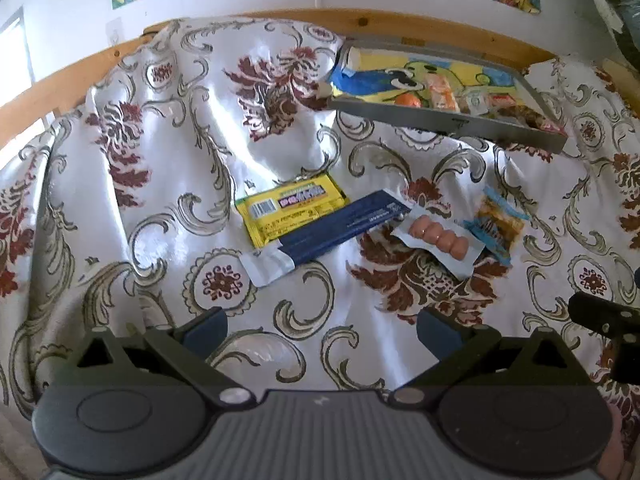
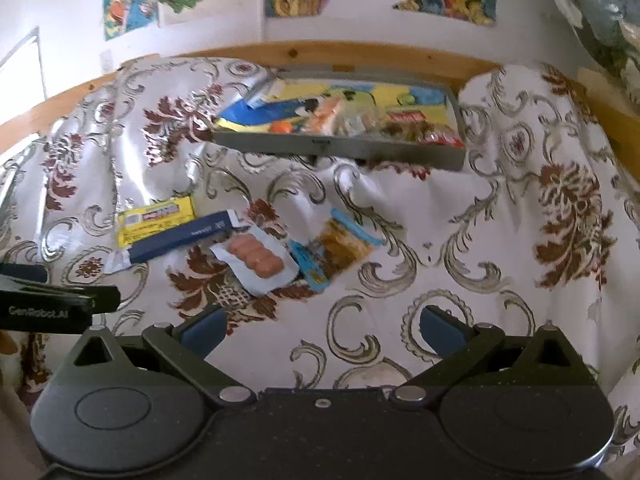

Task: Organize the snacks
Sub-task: 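Move both tools back over the remaining snacks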

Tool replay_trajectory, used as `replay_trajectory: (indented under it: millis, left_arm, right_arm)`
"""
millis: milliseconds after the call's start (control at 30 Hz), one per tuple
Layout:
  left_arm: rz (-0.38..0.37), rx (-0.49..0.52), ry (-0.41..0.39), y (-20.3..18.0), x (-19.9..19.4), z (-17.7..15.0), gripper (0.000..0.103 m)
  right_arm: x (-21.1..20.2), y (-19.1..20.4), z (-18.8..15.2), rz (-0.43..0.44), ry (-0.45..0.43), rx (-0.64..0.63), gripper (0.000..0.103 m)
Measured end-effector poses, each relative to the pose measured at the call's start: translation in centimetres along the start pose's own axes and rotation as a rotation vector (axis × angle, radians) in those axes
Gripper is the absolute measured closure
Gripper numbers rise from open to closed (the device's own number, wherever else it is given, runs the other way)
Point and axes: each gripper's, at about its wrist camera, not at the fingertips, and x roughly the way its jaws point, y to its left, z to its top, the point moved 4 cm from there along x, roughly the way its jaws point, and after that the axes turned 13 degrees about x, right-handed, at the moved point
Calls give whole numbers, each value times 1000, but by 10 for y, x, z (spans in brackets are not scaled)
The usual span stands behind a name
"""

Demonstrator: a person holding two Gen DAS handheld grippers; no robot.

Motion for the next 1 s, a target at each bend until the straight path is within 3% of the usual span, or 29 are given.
replay_trajectory:
  millis: [500, 733, 1000]
  left_arm:
    - [-49, -19, 85, -4, 36, 7, 0]
    - [-97, -12, 55, -15, 52, 23, 0]
    - [-195, -89, -2, -21, 76, 42, 0]
  right_arm:
    - [27, -18, 6, -39, 111, 95, 1]
    - [42, -19, 22, -65, 89, 43, 1]
    - [72, -34, 42, -38, 98, 76, 1]
